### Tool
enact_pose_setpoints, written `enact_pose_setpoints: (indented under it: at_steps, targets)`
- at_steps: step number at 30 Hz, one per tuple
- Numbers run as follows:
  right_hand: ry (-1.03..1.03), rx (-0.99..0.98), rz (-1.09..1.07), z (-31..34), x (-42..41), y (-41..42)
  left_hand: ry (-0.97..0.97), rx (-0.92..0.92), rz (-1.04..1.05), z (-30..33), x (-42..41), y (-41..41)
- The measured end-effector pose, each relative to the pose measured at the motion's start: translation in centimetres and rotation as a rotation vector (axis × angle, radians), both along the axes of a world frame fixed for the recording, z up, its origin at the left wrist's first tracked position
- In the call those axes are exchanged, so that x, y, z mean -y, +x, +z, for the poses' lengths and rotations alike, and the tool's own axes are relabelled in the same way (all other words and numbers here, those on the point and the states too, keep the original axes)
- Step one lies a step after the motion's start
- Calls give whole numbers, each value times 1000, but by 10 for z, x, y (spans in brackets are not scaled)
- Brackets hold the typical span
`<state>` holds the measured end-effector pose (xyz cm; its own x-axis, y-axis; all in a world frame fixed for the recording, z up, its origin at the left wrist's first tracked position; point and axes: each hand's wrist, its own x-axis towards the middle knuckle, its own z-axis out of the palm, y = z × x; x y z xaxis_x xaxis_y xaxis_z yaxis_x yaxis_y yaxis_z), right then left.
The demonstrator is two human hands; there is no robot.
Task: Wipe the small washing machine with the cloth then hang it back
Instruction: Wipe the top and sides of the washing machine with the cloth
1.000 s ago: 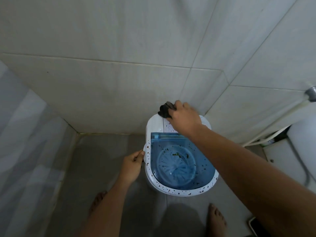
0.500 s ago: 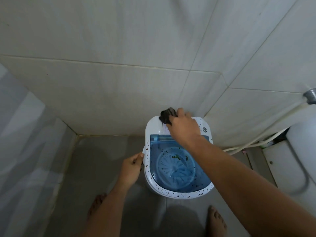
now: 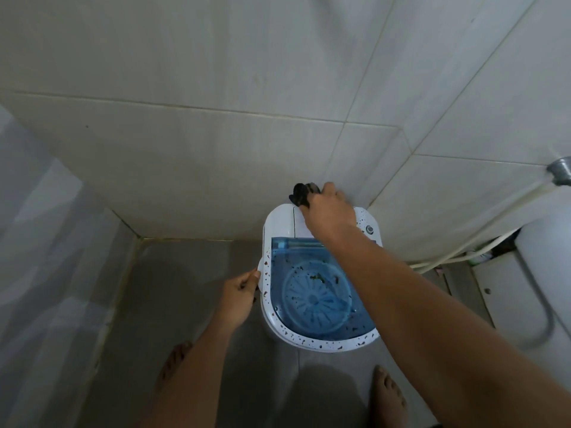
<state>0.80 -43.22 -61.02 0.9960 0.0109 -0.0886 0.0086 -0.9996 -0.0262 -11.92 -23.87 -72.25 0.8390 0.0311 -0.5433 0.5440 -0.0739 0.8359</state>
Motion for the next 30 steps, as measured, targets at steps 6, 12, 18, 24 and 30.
enact_pose_setpoints:
  at_steps: [6, 12, 18, 24, 30]
  targets:
    - [-45, 137, 167, -17, 4, -42, -31, 2, -11, 2, 0, 1]
    - [-117, 148, 466, -21, 17, -91, -31, 11, -12, 3, -1, 1]
    - [-90, 37, 99, -6, 8, -10, 14, 1, -13, 6, 0, -1]
    - [17, 19, 201, -8, -9, -42, 9, -1, -20, 1, -2, 2]
    - [-128, -11, 374, -3, -4, -60, 33, -4, -40, 0, -4, 2]
